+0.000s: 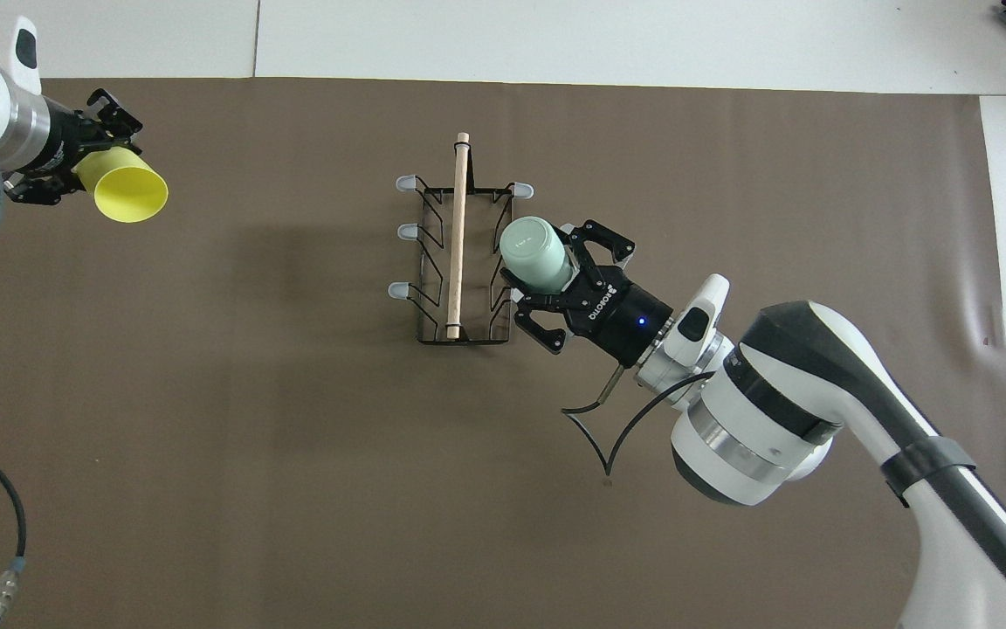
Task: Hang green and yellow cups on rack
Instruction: 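Carry the green cup with the right gripper onto a rack peg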
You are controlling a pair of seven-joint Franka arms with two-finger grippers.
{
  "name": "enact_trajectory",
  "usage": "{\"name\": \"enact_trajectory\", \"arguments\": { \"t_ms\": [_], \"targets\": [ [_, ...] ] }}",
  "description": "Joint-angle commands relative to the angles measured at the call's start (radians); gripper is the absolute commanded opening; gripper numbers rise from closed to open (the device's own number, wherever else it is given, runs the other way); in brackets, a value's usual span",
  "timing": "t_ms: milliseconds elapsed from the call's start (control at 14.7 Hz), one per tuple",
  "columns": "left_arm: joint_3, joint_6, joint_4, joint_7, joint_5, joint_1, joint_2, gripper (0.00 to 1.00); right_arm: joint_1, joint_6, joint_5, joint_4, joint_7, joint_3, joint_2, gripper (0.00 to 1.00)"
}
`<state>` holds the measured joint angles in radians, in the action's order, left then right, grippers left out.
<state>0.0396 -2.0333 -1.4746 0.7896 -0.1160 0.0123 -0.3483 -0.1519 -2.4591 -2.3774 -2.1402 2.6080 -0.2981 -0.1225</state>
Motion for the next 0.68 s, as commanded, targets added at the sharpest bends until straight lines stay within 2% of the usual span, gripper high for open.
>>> {"name": "enact_trajectory", "arguments": {
  "t_ms": [0,204,408,612],
  "targets": [
    [-0.01,-0.027,-0.018,0.111,-0.128,0.047,0.04,0.0,0.005,-0.006,-0.04,-0.015,0.047,-0.004,-0.008,0.0],
    [-0.013,-0.12,-0.018,0.129,-0.197,0.1,0.045,0.0,-0.015,-0.008,-0.095,-0.03,0.05,-0.003,-0.009,0.0],
    [-0.01,-0.226,-0.027,0.361,-0.315,0.136,0.045,0.0,-0.063,-0.032,-0.161,-0.03,0.053,-0.003,-0.014,0.0],
    [-0.01,-0.327,-0.049,0.41,-0.34,0.17,0.054,0.0,-0.067,-0.04,-0.166,-0.032,0.073,-0.003,-0.014,0.0]
  ]
}}
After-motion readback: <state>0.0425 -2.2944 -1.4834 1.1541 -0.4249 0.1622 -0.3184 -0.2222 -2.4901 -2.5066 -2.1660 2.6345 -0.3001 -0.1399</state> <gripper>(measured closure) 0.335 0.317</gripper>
